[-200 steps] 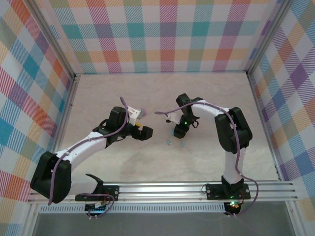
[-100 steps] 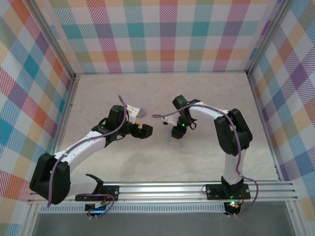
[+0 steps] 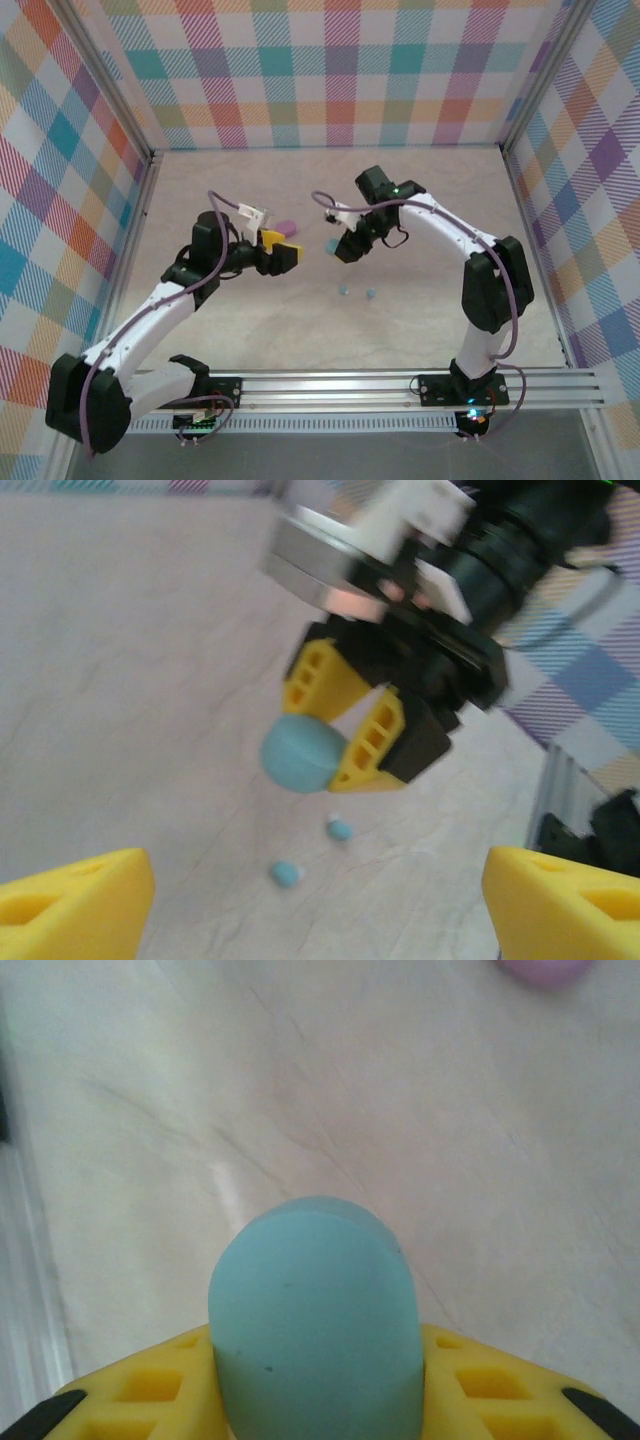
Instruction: Insert wireless bluetooth earbuds into charging case
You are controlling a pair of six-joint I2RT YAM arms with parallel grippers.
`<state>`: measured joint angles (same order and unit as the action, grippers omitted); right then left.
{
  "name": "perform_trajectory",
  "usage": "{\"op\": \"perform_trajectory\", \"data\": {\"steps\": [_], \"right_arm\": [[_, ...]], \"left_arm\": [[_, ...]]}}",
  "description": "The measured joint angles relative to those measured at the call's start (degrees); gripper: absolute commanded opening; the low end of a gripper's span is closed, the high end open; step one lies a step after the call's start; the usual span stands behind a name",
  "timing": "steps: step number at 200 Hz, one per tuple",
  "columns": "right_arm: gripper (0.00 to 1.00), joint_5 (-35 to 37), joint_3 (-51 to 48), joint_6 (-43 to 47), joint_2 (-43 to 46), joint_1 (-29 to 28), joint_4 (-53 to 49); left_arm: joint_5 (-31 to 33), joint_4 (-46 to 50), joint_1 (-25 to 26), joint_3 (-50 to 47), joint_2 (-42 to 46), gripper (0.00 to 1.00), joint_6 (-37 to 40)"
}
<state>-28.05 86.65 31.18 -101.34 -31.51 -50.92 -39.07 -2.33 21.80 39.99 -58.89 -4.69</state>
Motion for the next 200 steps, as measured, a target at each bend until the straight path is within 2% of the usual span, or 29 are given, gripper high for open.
{"op": "perform_trajectory", "data": {"steps": [26, 50, 80, 154, 200], "right_arm": [[0.3, -5.7, 6.2, -0.4, 3.5, -0.3, -6.8], [0.3, -9.1, 8.8, -0.1, 8.3, -1.3, -11.7], [0.3, -10.9, 9.5, 1.6, 13.8, -2.6, -15.9], [0.29, -7.2, 9.5, 4.9, 16.1, -6.0, -20.2], [0.29, -5.1, 9.5, 6.0, 16.1, -7.0, -20.4]], "left_arm": [[-7.3, -2.4, 0.2, 0.4, 2.6, 0.83, 6.4], [-11.9, -0.2, 1.1, 3.8, -0.1, 0.73, 12.9], [-16.0, 1.4, 2.4, 7.1, -2.6, 0.71, 17.2], [-19.2, 6.1, 10.1, 15.2, -7.0, 0.67, 25.5], [-19.6, 8.6, 11.9, 16.2, -9.0, 0.62, 27.7]]}}
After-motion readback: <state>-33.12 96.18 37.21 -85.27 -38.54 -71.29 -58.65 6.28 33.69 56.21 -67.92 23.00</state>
